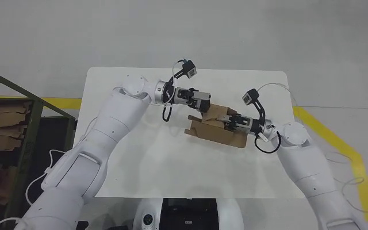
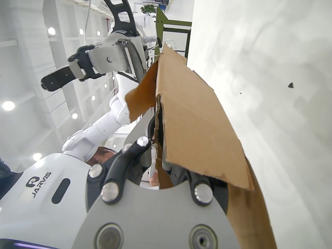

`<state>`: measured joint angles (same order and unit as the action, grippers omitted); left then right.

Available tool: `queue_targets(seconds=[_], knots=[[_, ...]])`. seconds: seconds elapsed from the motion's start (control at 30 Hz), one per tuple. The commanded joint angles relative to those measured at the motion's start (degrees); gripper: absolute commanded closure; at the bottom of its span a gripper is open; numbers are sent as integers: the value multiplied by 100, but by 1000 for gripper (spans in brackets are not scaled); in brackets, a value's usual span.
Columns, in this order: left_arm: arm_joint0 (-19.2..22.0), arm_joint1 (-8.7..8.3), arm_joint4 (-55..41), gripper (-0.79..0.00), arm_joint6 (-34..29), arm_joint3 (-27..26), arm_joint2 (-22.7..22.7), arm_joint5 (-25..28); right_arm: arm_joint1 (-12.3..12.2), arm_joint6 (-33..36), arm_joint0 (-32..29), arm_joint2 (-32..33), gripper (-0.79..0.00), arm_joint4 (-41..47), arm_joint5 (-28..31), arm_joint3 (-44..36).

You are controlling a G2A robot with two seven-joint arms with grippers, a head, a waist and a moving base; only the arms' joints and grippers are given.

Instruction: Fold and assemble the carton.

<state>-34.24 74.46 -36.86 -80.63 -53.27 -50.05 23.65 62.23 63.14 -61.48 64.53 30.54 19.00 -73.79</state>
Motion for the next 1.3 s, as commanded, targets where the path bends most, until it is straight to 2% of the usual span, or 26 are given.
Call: queue_targets(seconds=[0.0, 0.3, 0.77, 1.27], knots=[[-68, -55, 46, -785, -8, -76, -115, -8, -18, 26, -35, 86, 0, 36, 10, -12], [-376, -172, 135, -785, -57, -385, -333, -63, -77, 51, -224, 374, 0, 133, 42, -182], [-407, -205, 253, -785, 0, -416, -458, -129, -61, 561, -305, 214, 0, 220, 124, -586], [-325, -102, 163, -785, -71, -379, -262, -180, 7, 659, -185, -53, 0, 259, 99, -548]])
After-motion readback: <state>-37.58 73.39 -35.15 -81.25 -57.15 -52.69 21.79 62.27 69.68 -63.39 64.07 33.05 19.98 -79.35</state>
